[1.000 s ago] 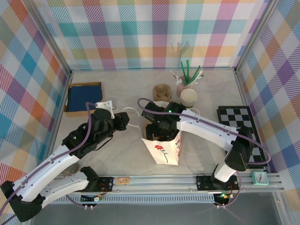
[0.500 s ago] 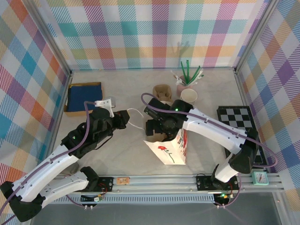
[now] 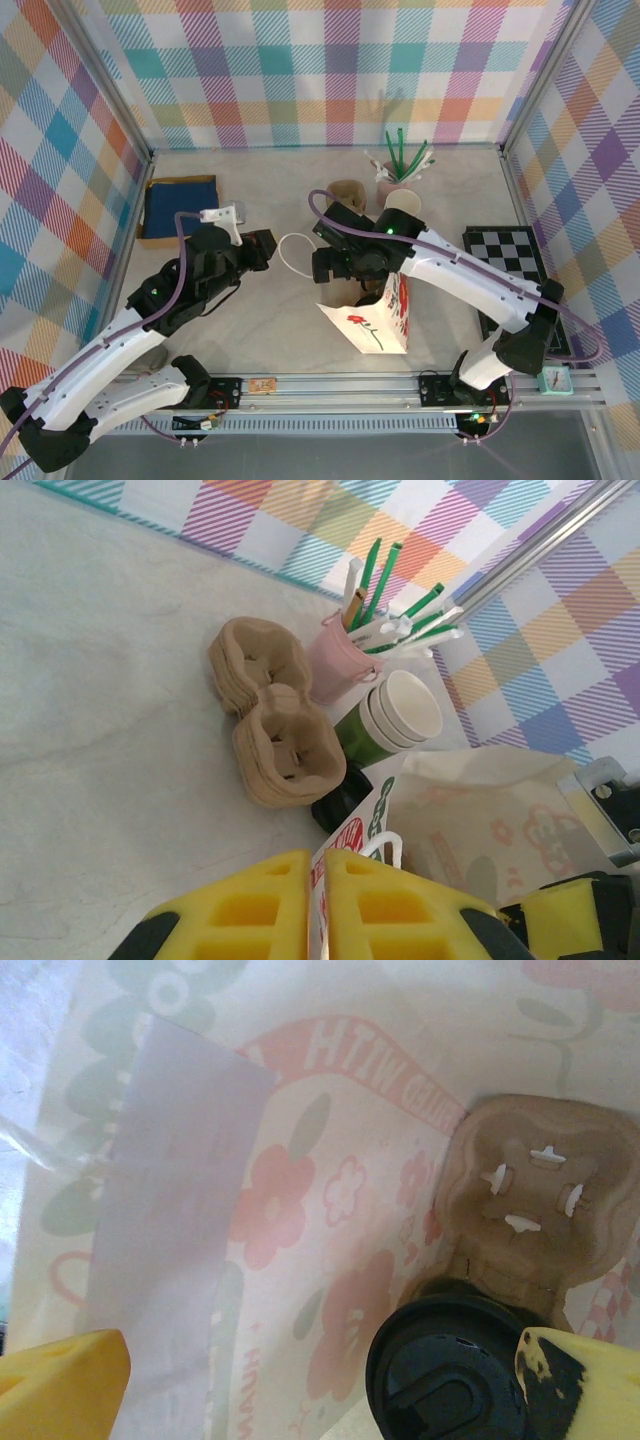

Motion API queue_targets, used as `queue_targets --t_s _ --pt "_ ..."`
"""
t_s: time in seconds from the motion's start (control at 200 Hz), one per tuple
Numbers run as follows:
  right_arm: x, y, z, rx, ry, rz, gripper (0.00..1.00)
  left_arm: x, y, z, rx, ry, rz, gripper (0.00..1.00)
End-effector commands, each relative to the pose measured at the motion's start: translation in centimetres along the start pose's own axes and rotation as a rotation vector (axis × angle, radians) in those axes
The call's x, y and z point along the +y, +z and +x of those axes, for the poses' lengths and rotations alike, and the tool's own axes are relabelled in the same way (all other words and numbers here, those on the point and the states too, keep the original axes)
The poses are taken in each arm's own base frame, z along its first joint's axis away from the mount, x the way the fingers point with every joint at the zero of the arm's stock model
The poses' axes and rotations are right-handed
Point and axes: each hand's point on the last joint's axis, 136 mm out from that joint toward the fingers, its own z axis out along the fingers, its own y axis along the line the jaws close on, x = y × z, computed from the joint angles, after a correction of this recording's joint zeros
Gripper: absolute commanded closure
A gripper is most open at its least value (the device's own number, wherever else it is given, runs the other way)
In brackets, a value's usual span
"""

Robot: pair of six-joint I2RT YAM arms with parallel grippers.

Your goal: Pack the takeout coffee

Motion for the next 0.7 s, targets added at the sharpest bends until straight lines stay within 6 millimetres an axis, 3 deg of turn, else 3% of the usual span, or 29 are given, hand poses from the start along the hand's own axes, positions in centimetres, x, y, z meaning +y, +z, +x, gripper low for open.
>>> queue_targets --t_s 0.0,0.33,0.695 --pt "-0.4 -1.8 -0.8 -0.042 -0.014 -0.01 0.01 -1.9 -0.6 -1.5 -0.039 0.02 0.057 0.87" --pt "-0.6 -3.1 -1.5 -0.08 -0.018 -0.01 0.01 -2.5 -0.6 -1.8 -0.04 0.027 0.077 0.87" --pt "-0.8 -5.0 -2.4 -0.123 -0.03 -0.017 0.01 -2.8 -0.4 -1.9 -0.034 0.033 0.08 0.8"
